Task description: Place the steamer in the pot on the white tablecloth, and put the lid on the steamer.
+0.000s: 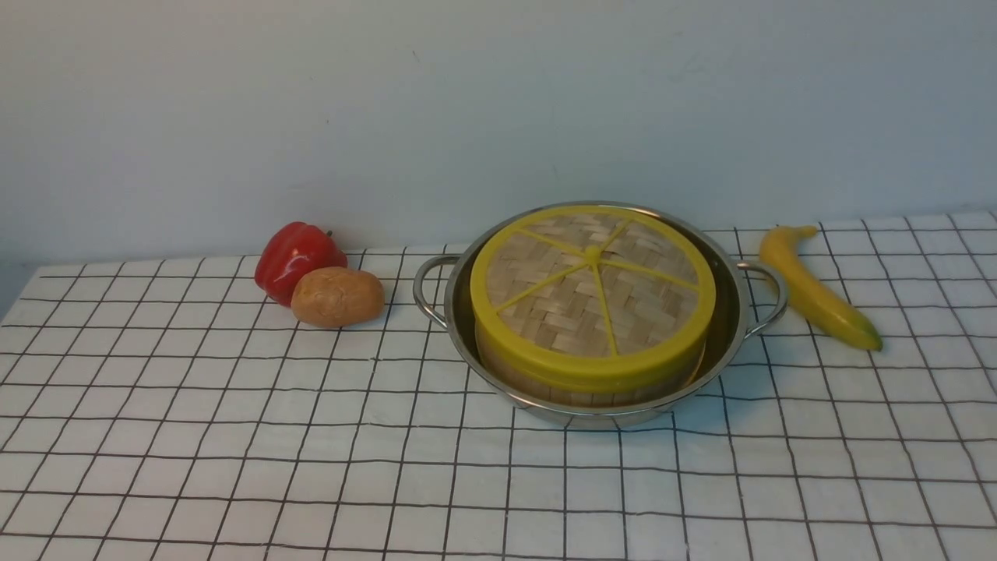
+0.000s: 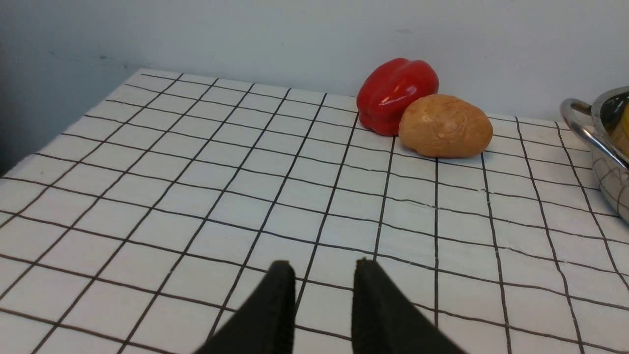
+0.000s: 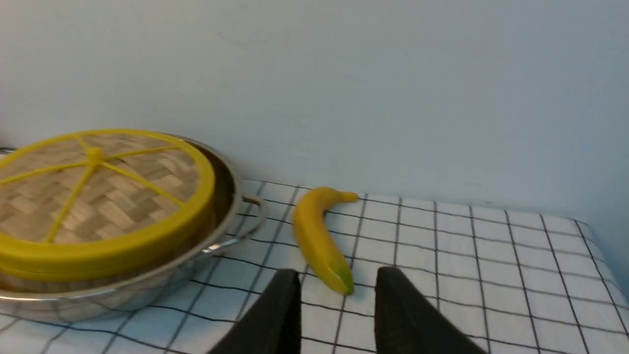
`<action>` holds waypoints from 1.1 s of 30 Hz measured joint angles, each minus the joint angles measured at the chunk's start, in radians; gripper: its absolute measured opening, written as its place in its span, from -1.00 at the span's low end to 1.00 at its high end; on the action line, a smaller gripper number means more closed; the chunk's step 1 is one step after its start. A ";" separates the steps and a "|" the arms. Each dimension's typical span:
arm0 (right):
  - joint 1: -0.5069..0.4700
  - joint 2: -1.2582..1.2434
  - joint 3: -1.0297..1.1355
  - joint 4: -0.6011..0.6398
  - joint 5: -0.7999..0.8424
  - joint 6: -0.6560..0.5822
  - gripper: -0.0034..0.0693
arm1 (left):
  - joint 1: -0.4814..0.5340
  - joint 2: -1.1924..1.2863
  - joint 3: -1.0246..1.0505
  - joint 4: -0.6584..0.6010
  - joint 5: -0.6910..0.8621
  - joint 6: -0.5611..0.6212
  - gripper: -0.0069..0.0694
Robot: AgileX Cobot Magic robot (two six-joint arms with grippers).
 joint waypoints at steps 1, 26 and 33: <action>-0.022 -0.046 0.085 0.011 -0.072 0.000 -0.25 | 0.000 0.000 0.000 0.000 0.000 0.000 -0.36; -0.040 -0.279 0.319 0.024 -0.182 -0.001 -0.25 | 0.000 0.000 0.000 0.000 0.000 0.000 -0.18; -0.040 -0.279 0.319 0.024 -0.180 -0.001 -0.25 | 0.000 0.000 0.000 0.000 0.000 0.000 -0.18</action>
